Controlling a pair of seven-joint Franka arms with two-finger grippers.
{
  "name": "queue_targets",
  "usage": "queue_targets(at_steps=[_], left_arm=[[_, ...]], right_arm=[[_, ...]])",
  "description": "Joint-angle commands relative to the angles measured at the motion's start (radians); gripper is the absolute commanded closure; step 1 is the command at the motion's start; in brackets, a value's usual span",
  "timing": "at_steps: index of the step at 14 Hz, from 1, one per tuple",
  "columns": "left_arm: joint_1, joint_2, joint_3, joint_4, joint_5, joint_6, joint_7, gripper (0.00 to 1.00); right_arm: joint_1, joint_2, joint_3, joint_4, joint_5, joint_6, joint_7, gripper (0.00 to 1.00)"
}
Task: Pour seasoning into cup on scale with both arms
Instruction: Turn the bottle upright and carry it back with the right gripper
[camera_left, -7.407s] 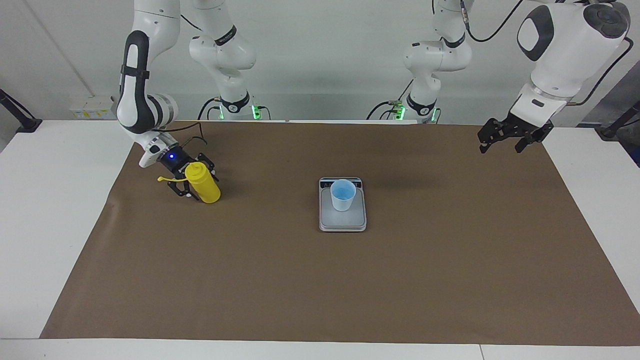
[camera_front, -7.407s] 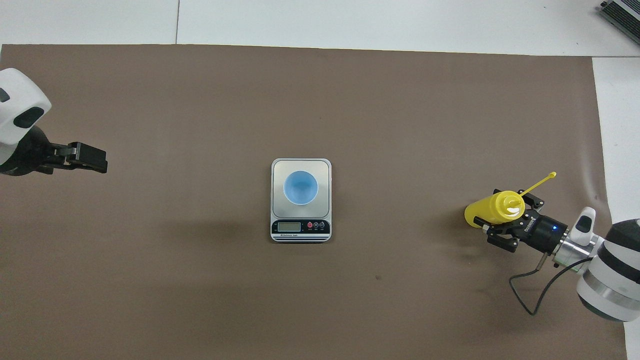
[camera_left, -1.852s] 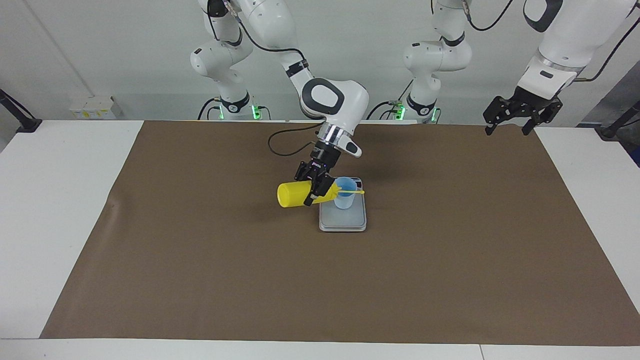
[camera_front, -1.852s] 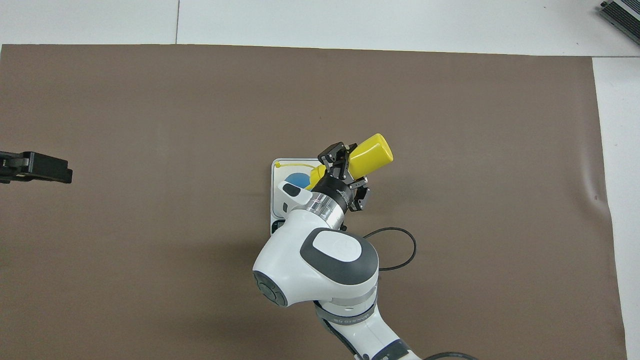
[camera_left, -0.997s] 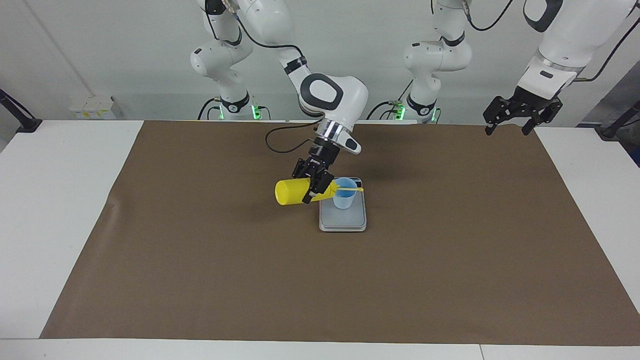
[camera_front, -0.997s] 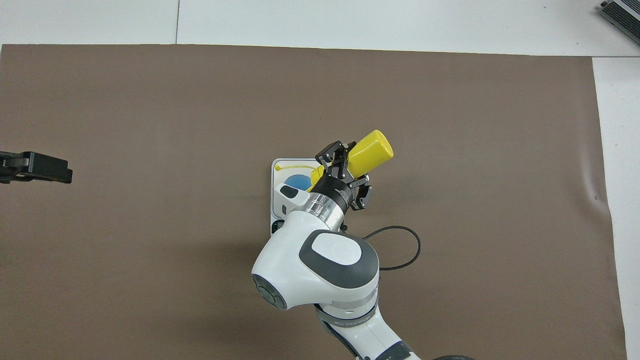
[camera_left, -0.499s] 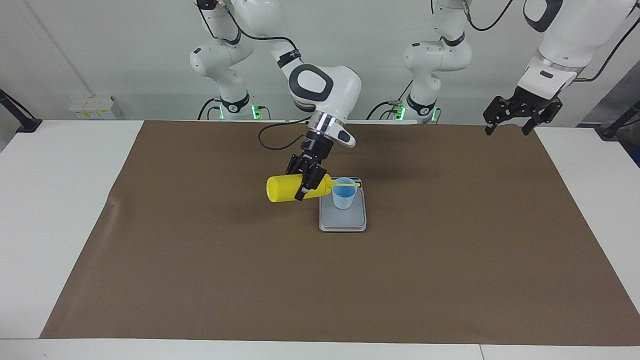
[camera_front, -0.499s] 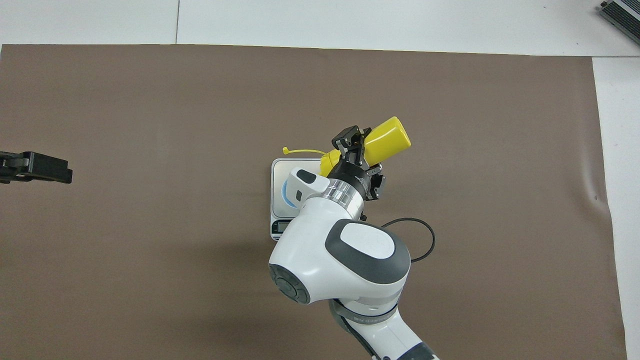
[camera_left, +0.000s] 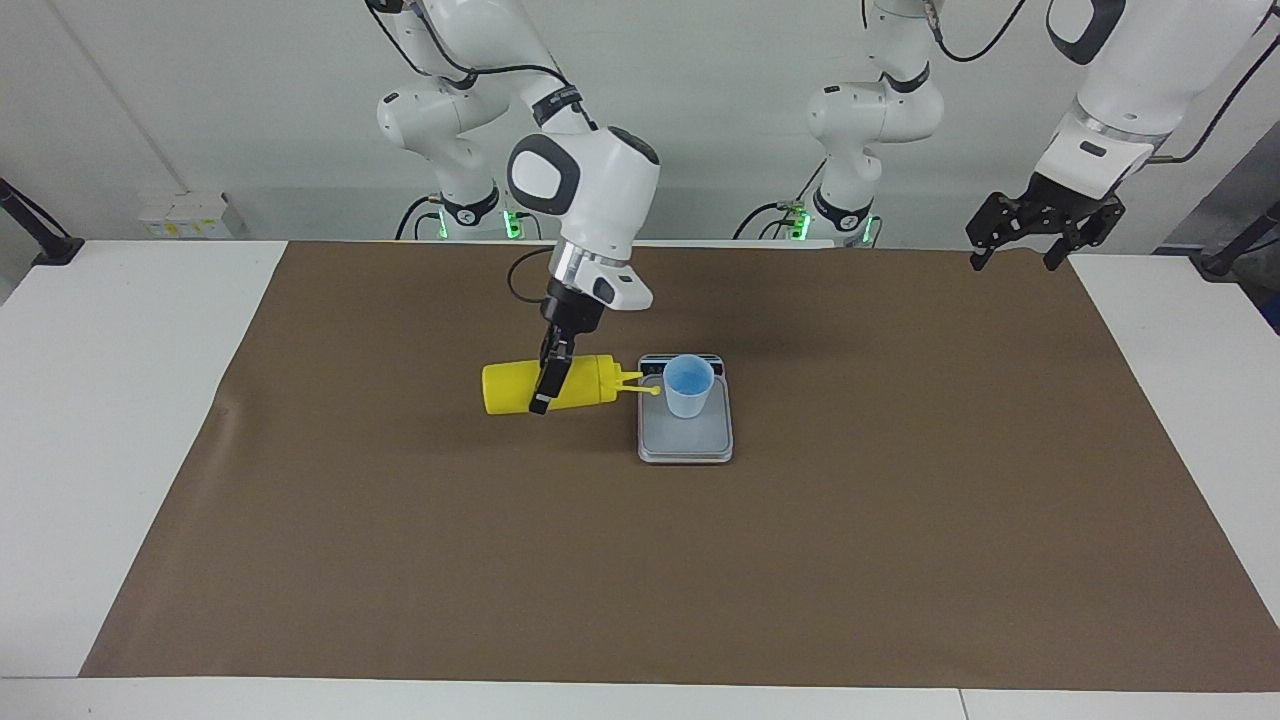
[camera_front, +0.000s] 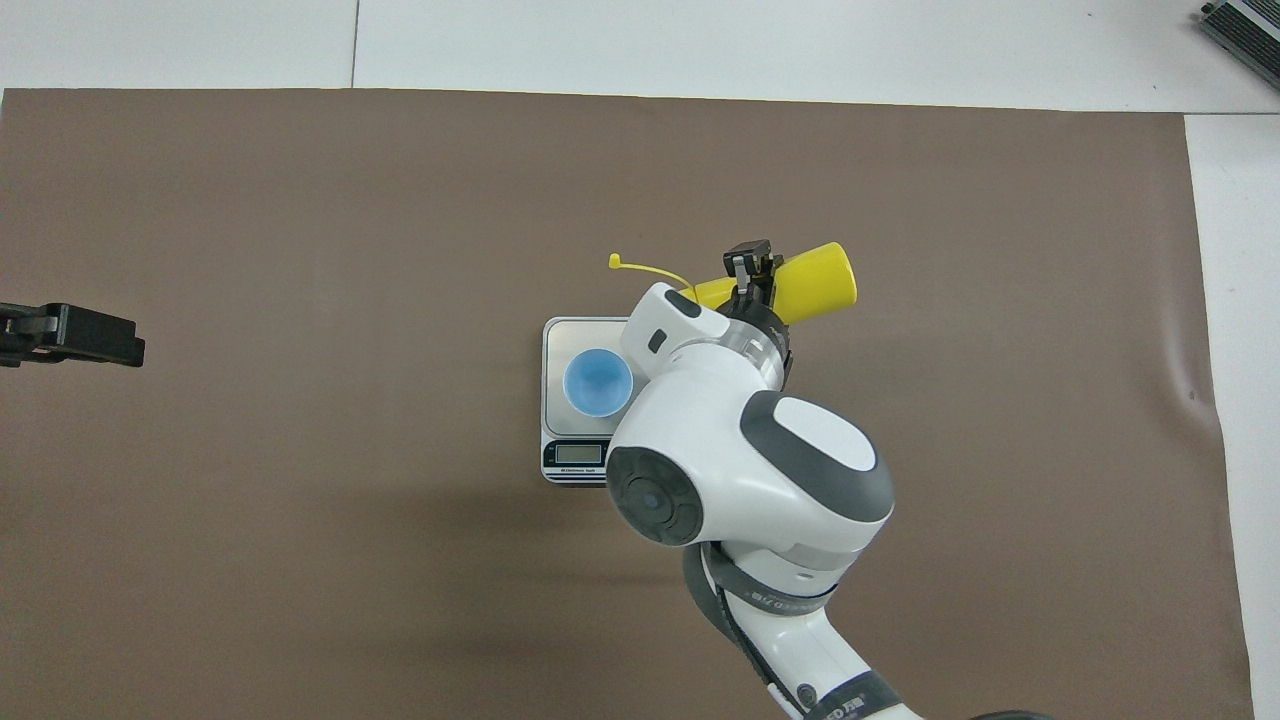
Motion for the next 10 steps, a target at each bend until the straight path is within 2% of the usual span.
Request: queue_targets(at_steps=[1,3,5,7,10], left_arm=[[0.013,-0.017,-0.007,-0.011,0.011,-0.012,0.010,0.00],[0.013,-0.017,-0.007,-0.011,0.011,-0.012,0.010,0.00],[0.013,-0.017,-0.007,-0.011,0.011,-0.012,0.010,0.00],[0.013,-0.017,-0.007,-0.011,0.011,-0.012,0.010,0.00],[0.013,-0.017,-0.007,-0.011,0.011,-0.012,0.010,0.00]], right_arm=[[-0.064,-0.065,0.011,-0.032,0.157,0.027,-0.017,1.00],[-0.136,-0.134,0.011,-0.098,0.296,0.091,-0.033,1.00],[-0.176,-0.203,0.011,-0.158,0.417,0.102,-0.080,1.00],[-0.239,-0.247,0.009,-0.204,0.575,0.102,-0.181,1.00],[-0.349,-0.274,0.008,-0.235,0.807,0.099,-0.402,1.00]])
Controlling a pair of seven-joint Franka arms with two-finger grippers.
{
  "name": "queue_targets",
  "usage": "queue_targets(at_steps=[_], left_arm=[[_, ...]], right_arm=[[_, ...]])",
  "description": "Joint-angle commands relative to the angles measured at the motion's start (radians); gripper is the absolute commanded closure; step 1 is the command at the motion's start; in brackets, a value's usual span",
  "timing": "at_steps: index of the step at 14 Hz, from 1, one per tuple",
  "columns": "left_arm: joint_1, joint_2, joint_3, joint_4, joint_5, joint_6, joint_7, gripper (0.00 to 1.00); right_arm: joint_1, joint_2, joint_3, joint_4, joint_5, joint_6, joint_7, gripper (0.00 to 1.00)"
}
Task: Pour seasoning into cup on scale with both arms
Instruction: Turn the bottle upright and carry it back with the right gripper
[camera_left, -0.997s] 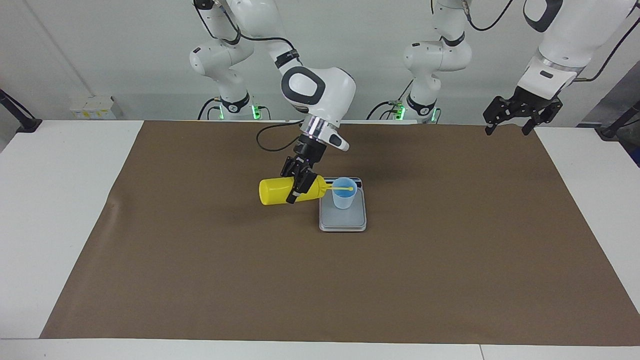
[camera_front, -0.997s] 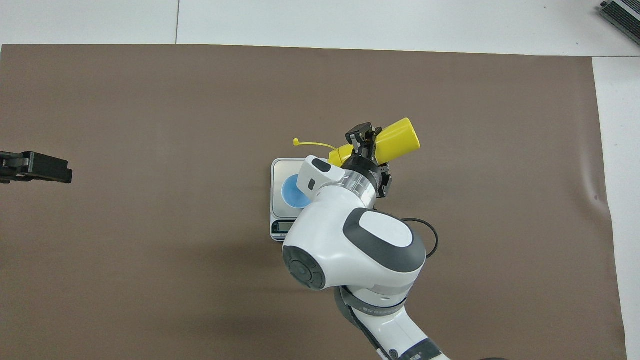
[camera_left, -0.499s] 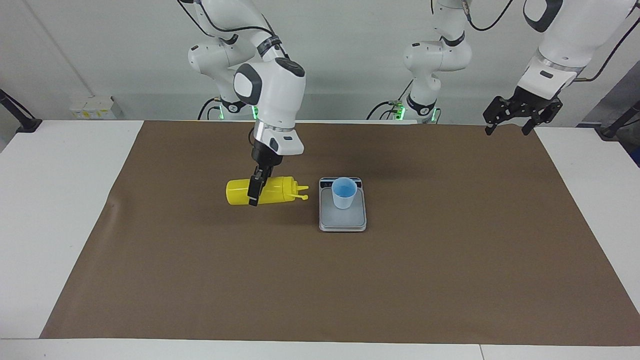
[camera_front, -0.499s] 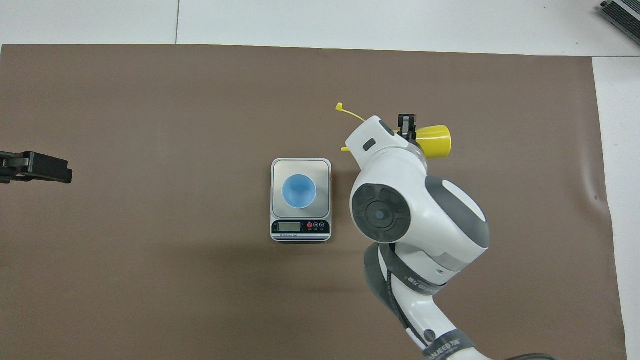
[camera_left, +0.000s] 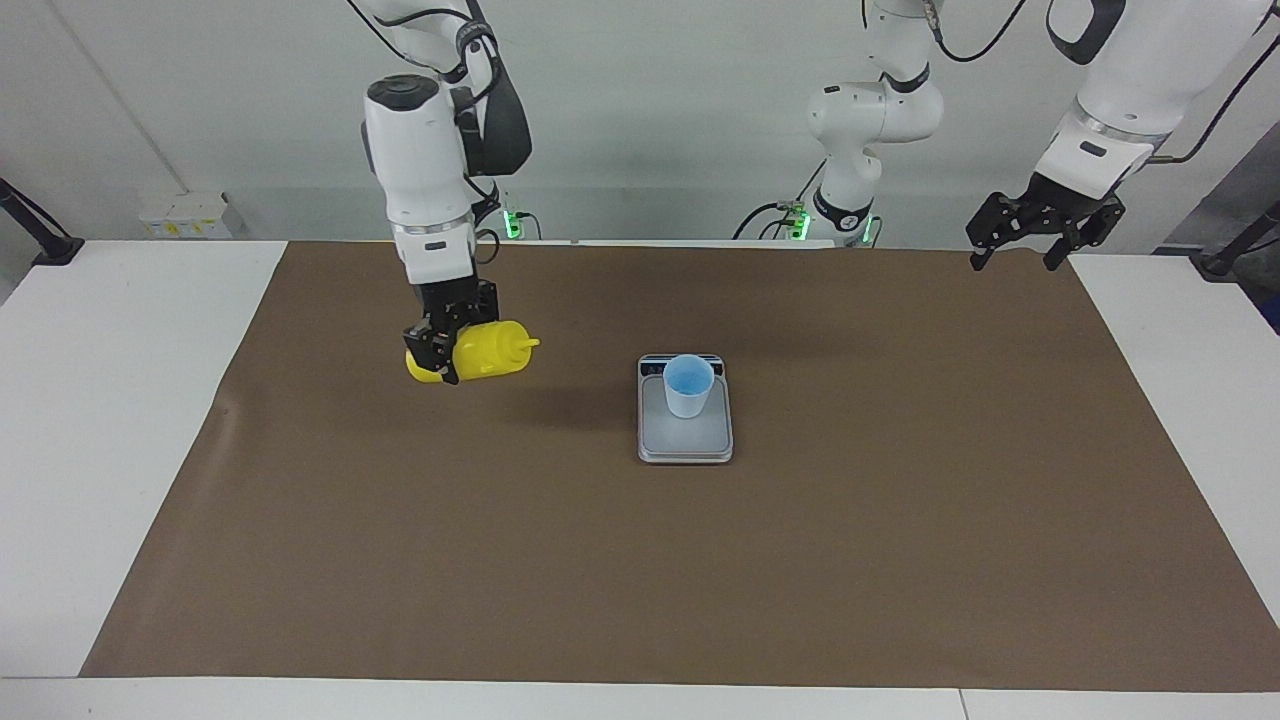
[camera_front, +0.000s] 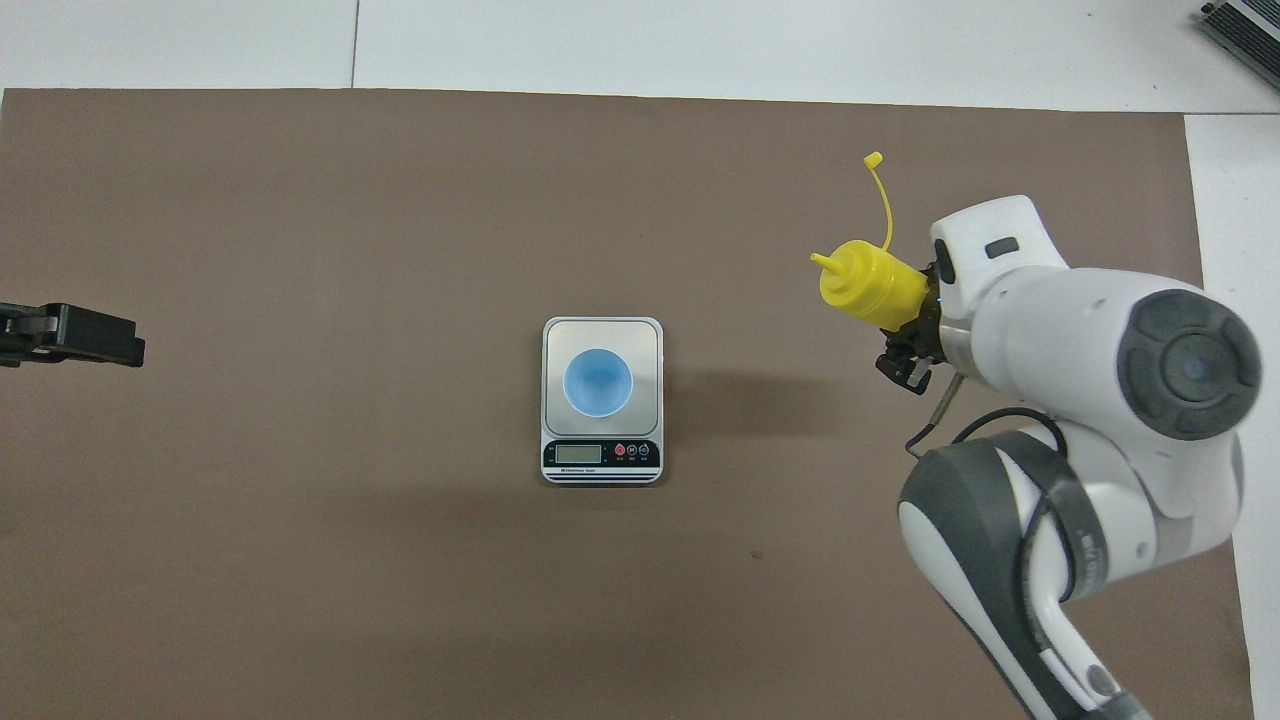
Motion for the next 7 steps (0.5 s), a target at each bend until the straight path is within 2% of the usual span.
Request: queue_targets(at_steps=[1,7], left_arm=[[0.013,-0.017,-0.007,-0.011,0.011,-0.012,0.010,0.00],[0.013,-0.017,-0.007,-0.011,0.011,-0.012,0.010,0.00]], right_arm=[[-0.105,-0.049,0.011,-0.065,0.196,0.023,-0.204,1.00],[-0.300,-0.093,0.008,-0.193,0.684,-0.011,-0.651,1.00]])
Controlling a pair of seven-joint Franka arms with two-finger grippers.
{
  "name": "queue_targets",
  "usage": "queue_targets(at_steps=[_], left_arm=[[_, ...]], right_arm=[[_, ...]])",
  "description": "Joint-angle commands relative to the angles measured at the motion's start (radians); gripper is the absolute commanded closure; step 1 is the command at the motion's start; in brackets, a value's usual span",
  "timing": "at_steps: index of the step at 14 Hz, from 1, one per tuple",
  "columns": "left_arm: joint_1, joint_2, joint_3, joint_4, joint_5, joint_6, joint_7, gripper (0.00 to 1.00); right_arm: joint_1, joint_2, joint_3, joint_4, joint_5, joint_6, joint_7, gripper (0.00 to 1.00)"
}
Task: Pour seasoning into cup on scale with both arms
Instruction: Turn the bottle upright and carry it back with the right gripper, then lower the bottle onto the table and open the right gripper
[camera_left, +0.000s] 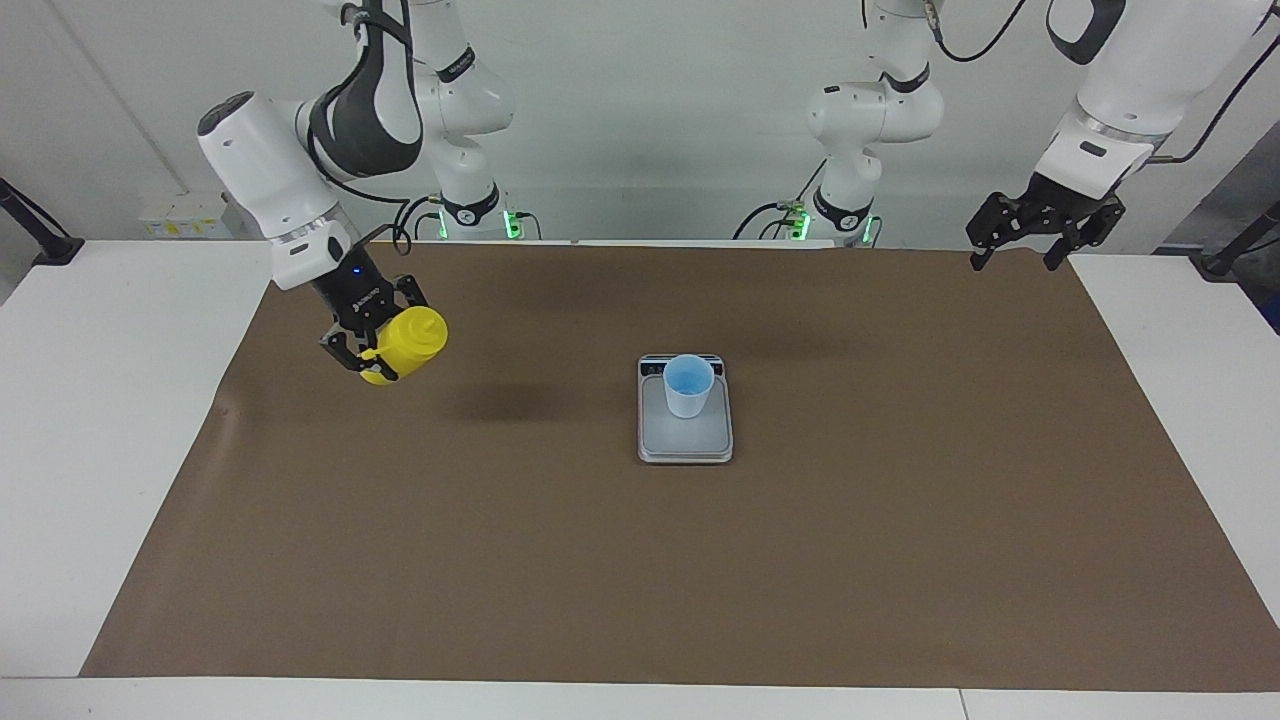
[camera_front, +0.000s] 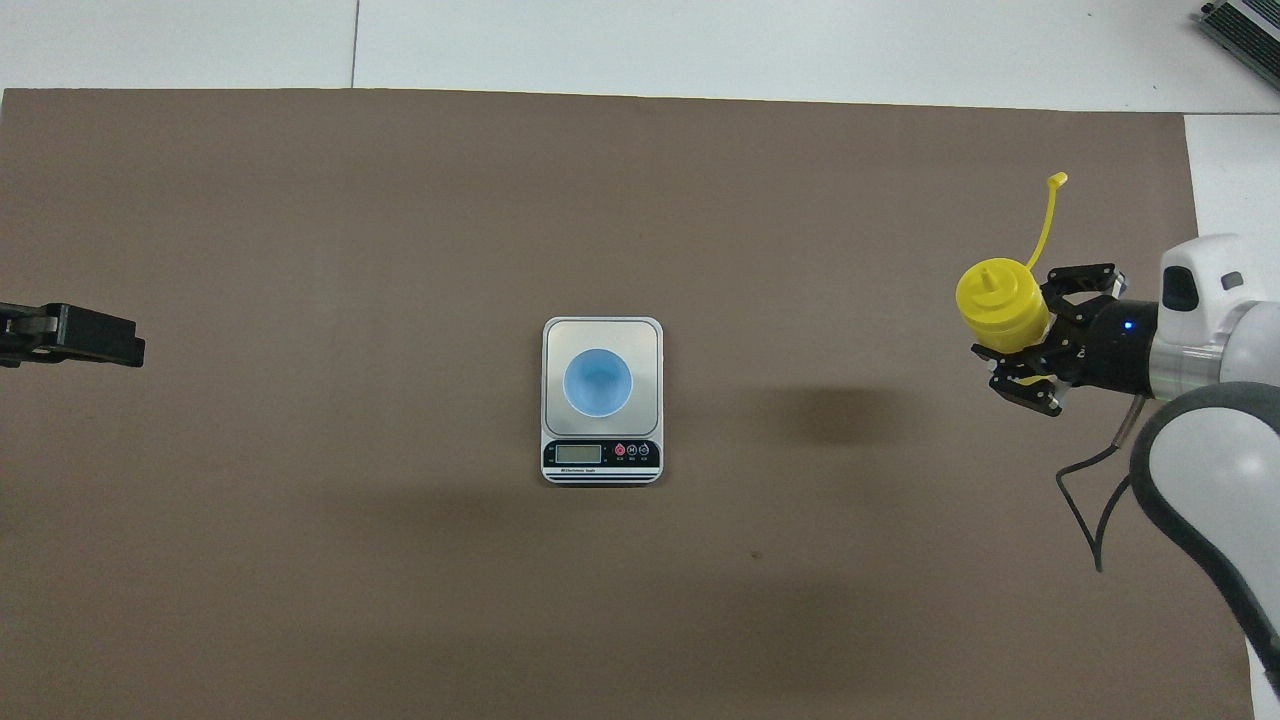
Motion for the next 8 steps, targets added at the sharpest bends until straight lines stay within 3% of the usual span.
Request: queue_targets(at_steps=[1,4,8], left_arm=[[0.013,-0.017,-0.007,-0.011,0.011,-0.012,0.010,0.00],[0.013,-0.017,-0.007,-0.011,0.011,-0.012,0.010,0.00],[0.013,-0.017,-0.007,-0.011,0.011,-0.012,0.010,0.00]], right_arm=[[-0.085,-0.046,0.012,-0.099,0.216,-0.011,-0.219,1.00],[-0.197,-0.035,0.012,-0.208,0.513,-0.079,-0.561,1.00],[-0.266,-0.024,0.012,-0.301,0.688,-0.162,-0.810,1.00]])
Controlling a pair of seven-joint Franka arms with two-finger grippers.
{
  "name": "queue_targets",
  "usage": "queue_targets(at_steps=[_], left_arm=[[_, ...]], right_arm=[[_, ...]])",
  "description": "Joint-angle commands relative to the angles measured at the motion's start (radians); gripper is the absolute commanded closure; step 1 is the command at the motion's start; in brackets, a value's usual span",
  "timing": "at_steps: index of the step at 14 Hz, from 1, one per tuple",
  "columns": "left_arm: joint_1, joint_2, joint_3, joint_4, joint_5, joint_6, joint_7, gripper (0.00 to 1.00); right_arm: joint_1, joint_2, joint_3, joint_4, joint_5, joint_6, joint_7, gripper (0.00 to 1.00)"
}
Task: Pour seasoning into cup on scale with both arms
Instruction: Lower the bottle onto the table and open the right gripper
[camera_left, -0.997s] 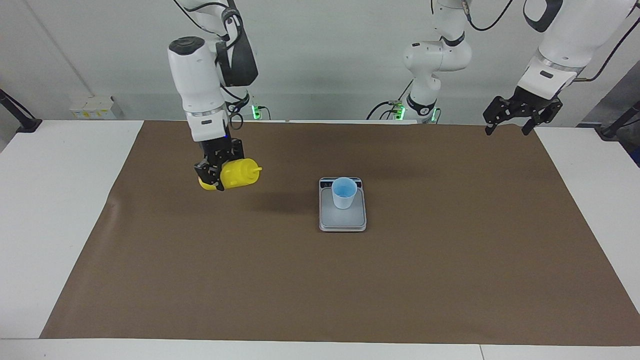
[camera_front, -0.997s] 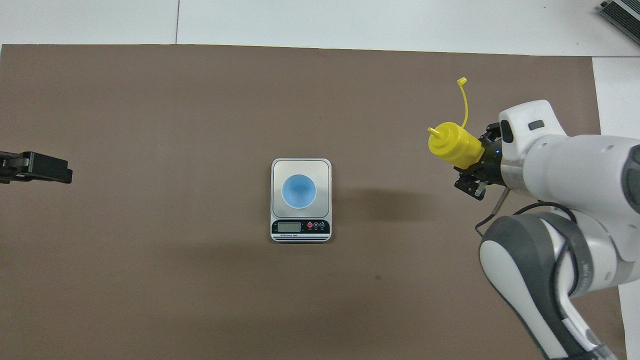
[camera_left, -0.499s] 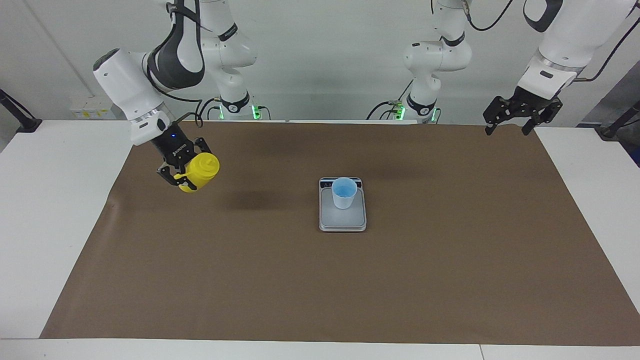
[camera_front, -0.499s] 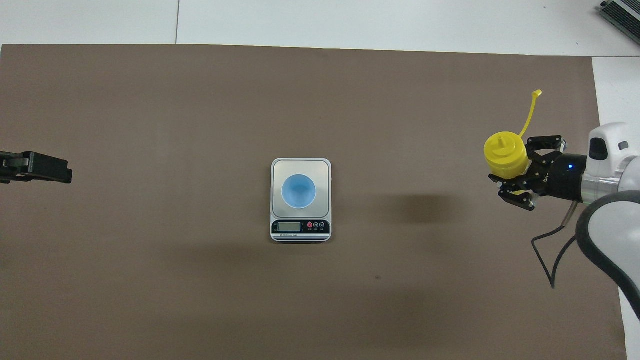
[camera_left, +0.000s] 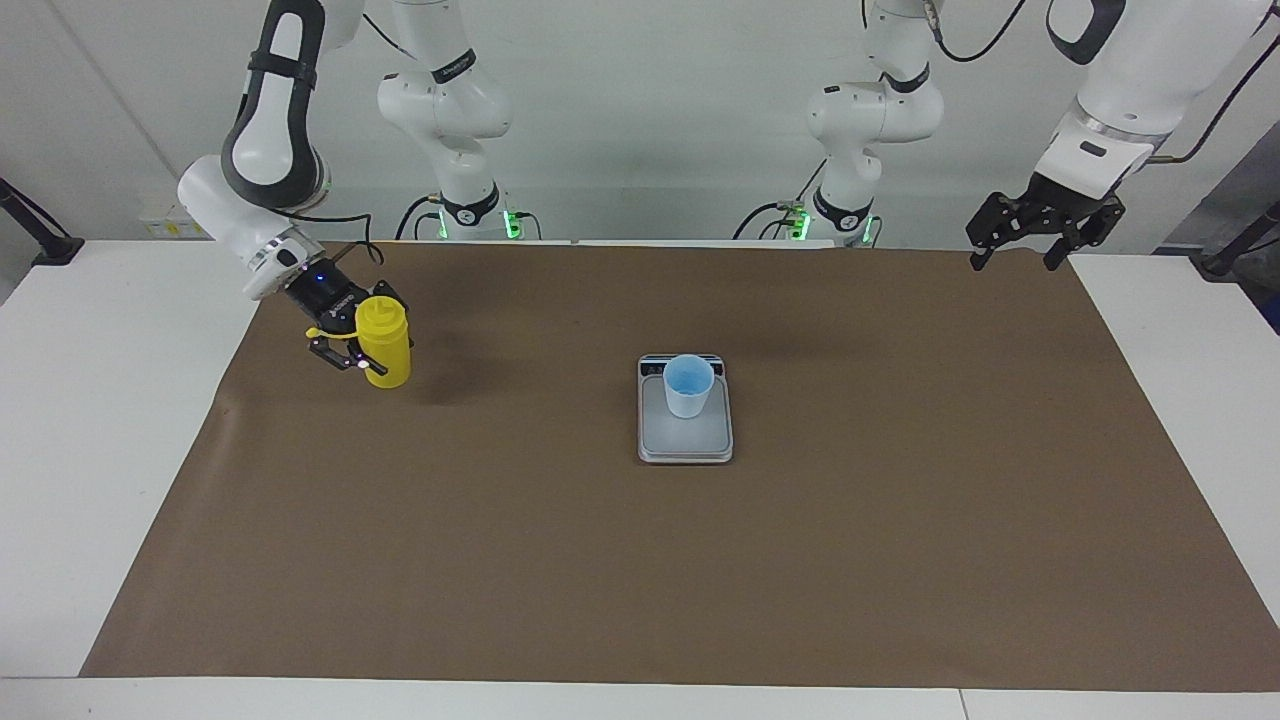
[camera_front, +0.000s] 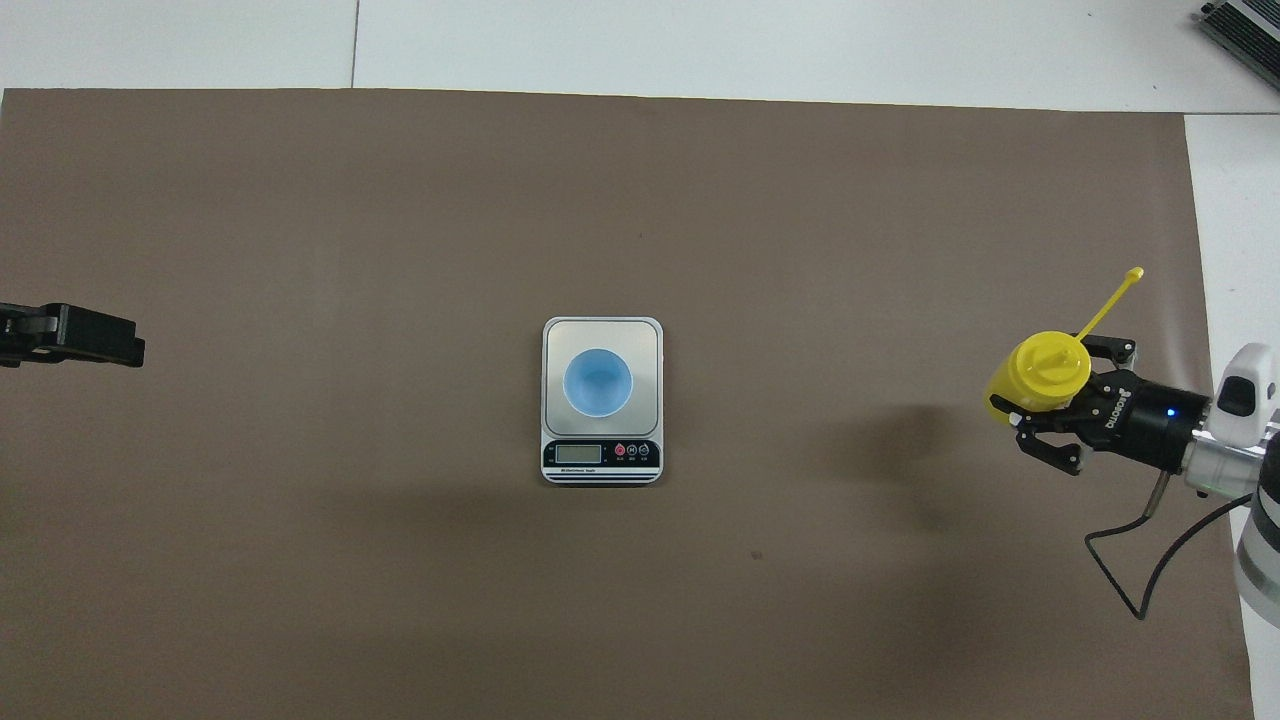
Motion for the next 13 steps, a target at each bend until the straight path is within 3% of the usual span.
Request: queue_targets(at_steps=[1,11,13], left_arm=[[0.013,-0.017,-0.007,-0.011,0.011,-0.012,0.010,0.00],[0.013,-0.017,-0.007,-0.011,0.011,-0.012,0.010,0.00],[0.013,-0.017,-0.007,-0.011,0.011,-0.012,0.010,0.00]], right_arm=[[-0.040,-0.019,0.013,-0.050,0.096,-0.043,-0.139,1.00],[-0.025,0.127,0.013,-0.057,0.284,-0.070,-0.273,1.00],[-0.030,0.186,0.013,-0.054,0.332,-0.102,-0.326,1.00]])
